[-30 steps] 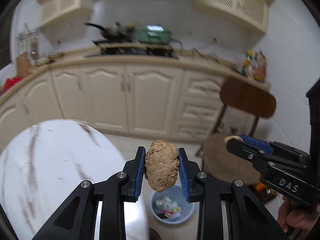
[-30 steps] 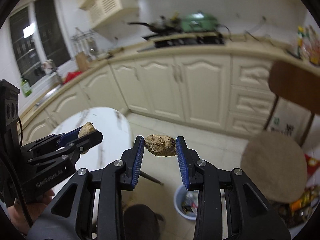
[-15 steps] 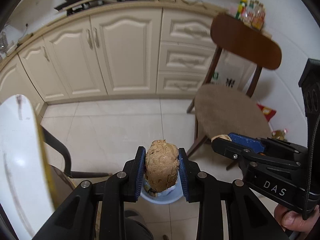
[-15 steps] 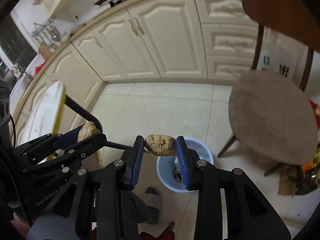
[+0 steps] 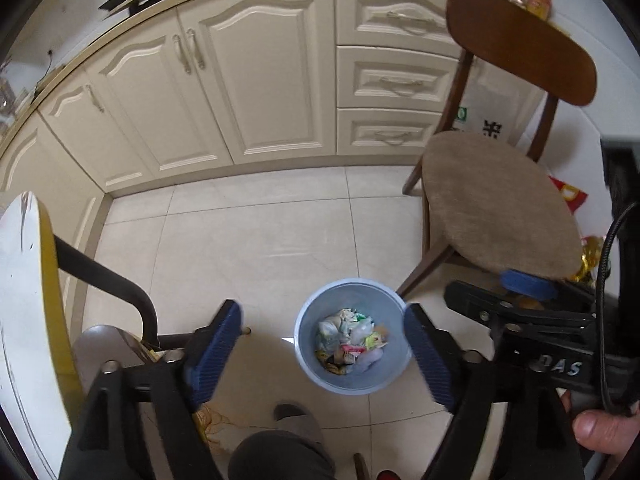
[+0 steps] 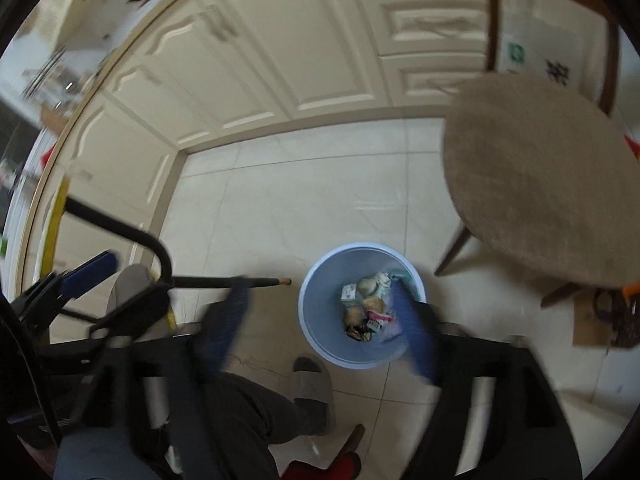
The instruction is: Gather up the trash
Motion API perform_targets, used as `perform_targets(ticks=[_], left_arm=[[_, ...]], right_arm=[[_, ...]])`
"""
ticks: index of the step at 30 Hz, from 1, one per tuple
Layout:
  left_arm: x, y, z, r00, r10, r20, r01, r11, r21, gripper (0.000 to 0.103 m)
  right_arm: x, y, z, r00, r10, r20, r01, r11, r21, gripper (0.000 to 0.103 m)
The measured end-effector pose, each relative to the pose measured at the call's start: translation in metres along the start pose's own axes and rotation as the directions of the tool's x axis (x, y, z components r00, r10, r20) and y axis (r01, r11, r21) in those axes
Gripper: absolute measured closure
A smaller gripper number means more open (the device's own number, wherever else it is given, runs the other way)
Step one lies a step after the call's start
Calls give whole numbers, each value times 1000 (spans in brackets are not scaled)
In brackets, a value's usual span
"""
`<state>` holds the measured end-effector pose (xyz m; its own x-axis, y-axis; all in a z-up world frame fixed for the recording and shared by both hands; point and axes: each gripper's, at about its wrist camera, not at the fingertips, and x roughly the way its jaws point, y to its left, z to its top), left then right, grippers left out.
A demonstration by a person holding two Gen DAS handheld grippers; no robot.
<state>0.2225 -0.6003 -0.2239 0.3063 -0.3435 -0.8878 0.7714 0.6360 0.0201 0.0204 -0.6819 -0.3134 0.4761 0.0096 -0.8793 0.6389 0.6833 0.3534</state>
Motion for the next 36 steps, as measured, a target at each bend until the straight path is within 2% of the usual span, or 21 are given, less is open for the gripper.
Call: perform_targets(ticks=[1, 3, 7, 13, 16, 19, 22, 25, 26, 28, 32, 36], left_arm=[[-1, 1, -2, 1000, -1, 0, 1, 1000, -8, 5], [-4, 2, -2, 1000, -3, 1, 3, 1000, -17, 1], [-23, 3, -10, 1000, -2, 14, 2, 1000, -21, 1], [-84, 12, -35, 993, 9, 114, -5, 999, -39, 1], [-124, 23, -53, 982, 31, 188, -18, 997, -73, 1], [-169, 41, -78, 963, 72, 261, -39, 991, -130, 1], [-216, 63, -111, 931, 139, 338, -73, 977, -200, 1], [-267, 83, -151, 883, 238, 405, -129, 952, -277, 1], [-287, 92, -169, 861, 275, 429, -145, 939, -311, 1], [-320, 105, -199, 822, 341, 457, -175, 913, -368, 1], [-371, 115, -252, 763, 423, 489, -202, 874, -442, 1], [-415, 110, -310, 702, 499, 507, -240, 838, -491, 1]], right_arm=[[1, -6, -1, 1000, 7, 1, -7, 999, 32, 1], [1, -13, -1, 1000, 10, -7, -9, 998, 62, 0], [-5, -14, 0, 1000, -7, -14, 8, 996, 89, 0], [-44, 13, 1, 999, -4, 53, 1, 998, 55, 0], [-70, 36, 0, 995, 11, 103, -13, 1000, 18, 0], [-104, 71, -4, 985, 31, 168, -24, 999, -42, 0], [-141, 117, -14, 969, 67, 238, -38, 991, -126, 0], [-178, 169, -31, 947, 101, 306, -29, 973, -230, 0], [-191, 188, -39, 936, 116, 332, -24, 963, -267, 0], [-213, 219, -54, 916, 143, 376, -13, 945, -328, 0], [-250, 285, -92, 869, 210, 448, 9, 899, -438, 0], [-274, 339, -132, 830, 255, 496, 37, 862, -506, 0]])
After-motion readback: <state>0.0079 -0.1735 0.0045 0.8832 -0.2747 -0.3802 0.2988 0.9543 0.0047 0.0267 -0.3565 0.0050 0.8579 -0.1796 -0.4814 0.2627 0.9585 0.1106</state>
